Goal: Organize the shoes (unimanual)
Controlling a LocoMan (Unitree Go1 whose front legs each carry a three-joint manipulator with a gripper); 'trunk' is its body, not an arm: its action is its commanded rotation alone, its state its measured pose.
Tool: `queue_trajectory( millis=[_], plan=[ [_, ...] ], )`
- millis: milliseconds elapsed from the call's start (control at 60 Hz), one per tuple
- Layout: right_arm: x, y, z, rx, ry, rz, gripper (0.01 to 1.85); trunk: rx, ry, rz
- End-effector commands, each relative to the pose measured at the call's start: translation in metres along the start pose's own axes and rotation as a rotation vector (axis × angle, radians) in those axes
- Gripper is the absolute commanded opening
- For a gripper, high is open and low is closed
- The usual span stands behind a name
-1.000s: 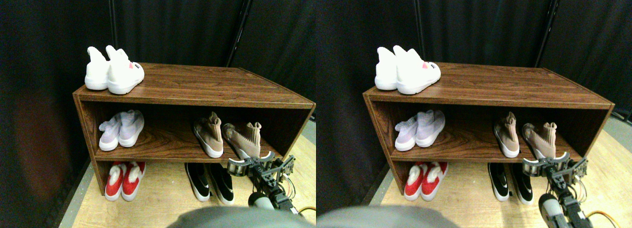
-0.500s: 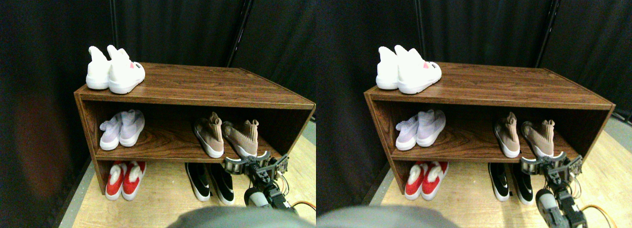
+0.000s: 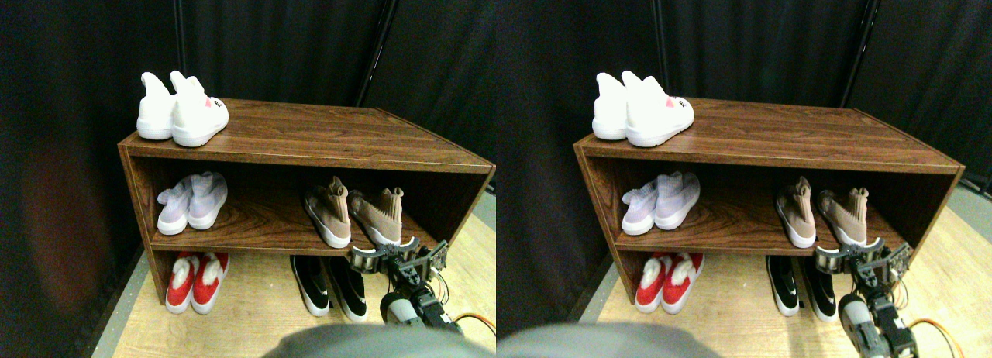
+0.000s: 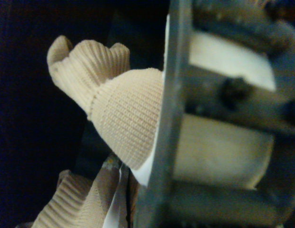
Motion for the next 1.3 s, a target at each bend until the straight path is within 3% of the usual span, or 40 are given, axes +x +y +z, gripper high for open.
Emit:
queue_trajectory(
  millis=[17,100,233,350,467,600,617,733,817,883,917,933,950,967,1167,1233,1300],
  plan=[
    [-0.007,0.007,0.004,-0.005,-0.019,0.038,1.53,-0.014,0.024,0.006],
    [-0.015,0.009,0.006,-0.014,-0.016,0.06,1.59,-0.011,0.023,0.001],
    [-0.033,0.016,0.01,-0.003,0.007,0.105,1.52,-0.008,0.023,-0.003],
    [-0.055,0.022,0.019,-0.027,0.061,0.163,1.57,-0.002,0.023,-0.012],
    [-0.073,0.025,0.027,-0.062,0.034,0.198,1.61,-0.002,0.023,-0.012],
    [-0.086,0.025,0.04,-0.062,0.047,0.245,1.44,0.001,0.018,-0.018],
    [-0.094,0.027,0.046,-0.084,0.018,0.245,1.41,0.001,0.019,-0.018],
    [-0.102,0.033,0.06,-0.158,-0.006,0.281,1.38,0.001,0.019,-0.018],
    [-0.101,0.039,0.071,-0.173,-0.013,0.288,1.12,0.001,0.019,-0.018],
    [-0.094,0.045,0.078,-0.141,-0.128,0.296,0.58,0.0,0.019,-0.018],
    [-0.093,0.045,0.079,-0.136,-0.139,0.295,0.51,0.0,0.019,-0.018],
    [-0.089,0.049,0.082,-0.168,-0.165,0.296,0.21,0.0,0.019,-0.018],
    [-0.089,0.049,0.082,-0.168,-0.165,0.296,0.21,0.0,0.019,-0.018],
    [-0.085,0.05,0.084,-0.189,-0.176,0.303,0.06,-0.003,0.018,-0.015],
    [-0.06,0.052,0.093,-0.158,-0.231,0.28,0.06,-0.008,0.02,-0.007],
    [-0.047,0.049,0.094,-0.171,-0.291,0.253,0.06,-0.01,0.021,-0.003],
    [-0.032,0.045,0.094,-0.167,-0.274,0.246,0.06,-0.011,0.023,-0.001]
  ],
)
